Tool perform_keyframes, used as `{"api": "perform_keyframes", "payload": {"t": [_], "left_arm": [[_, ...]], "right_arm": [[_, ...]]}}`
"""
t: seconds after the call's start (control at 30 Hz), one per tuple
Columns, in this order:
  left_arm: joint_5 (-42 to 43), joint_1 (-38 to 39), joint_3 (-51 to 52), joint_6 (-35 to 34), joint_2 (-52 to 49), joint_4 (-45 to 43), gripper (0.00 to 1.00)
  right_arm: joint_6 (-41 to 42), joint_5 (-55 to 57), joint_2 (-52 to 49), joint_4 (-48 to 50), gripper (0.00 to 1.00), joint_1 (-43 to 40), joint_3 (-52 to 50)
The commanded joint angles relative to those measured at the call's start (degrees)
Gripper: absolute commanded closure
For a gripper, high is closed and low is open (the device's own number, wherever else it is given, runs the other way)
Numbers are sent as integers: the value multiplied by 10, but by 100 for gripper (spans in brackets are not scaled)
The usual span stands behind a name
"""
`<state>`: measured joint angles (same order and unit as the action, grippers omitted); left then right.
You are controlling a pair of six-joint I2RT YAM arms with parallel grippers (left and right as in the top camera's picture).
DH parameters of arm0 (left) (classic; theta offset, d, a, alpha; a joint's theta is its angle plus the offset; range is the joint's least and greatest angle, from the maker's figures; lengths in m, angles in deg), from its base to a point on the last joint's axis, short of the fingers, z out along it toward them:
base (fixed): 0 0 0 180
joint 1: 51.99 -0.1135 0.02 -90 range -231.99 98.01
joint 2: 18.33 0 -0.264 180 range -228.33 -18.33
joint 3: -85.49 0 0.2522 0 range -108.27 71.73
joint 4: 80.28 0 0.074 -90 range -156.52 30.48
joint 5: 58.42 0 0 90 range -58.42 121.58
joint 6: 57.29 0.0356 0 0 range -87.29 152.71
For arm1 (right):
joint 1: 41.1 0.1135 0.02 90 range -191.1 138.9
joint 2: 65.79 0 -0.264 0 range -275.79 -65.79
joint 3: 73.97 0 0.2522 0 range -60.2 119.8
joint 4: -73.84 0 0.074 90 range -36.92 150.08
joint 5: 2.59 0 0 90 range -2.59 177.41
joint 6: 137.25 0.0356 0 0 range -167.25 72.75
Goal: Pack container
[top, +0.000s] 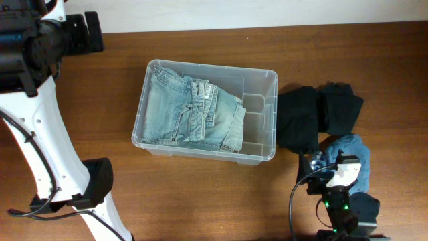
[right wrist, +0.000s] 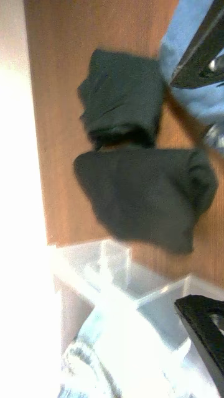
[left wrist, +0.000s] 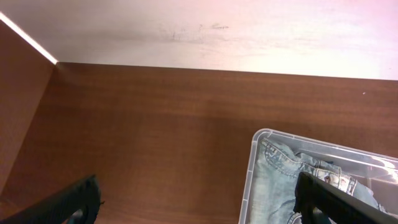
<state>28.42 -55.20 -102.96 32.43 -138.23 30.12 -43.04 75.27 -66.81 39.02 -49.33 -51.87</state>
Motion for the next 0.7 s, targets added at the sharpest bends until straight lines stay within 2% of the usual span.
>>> {"api": "perform_keyframes", "payload": {"t": [0.0,0.17,0.23,0.43,0.6,0.67], "left_arm": [[9,-3,-4,-6,5,0,0],[8,-3,-4,-6,5,0,0],[8,-3,-4,-6,5,0,0],[8,-3,-4,-6,5,0,0],[8,-3,-4,-6,5,0,0],[8,-3,-4,-6,5,0,0]], "right_arm": [[59,-104,0,78,2,-4,4],[88,-103,-80,63,2,-4,96],[87,-100,-170,13,2,-4,168],[81,-104,-539,-170,2,-4,480],[81,-102,-762,-291,1,-7,689],[81,-106,-834,-314,1,-18,738]]}}
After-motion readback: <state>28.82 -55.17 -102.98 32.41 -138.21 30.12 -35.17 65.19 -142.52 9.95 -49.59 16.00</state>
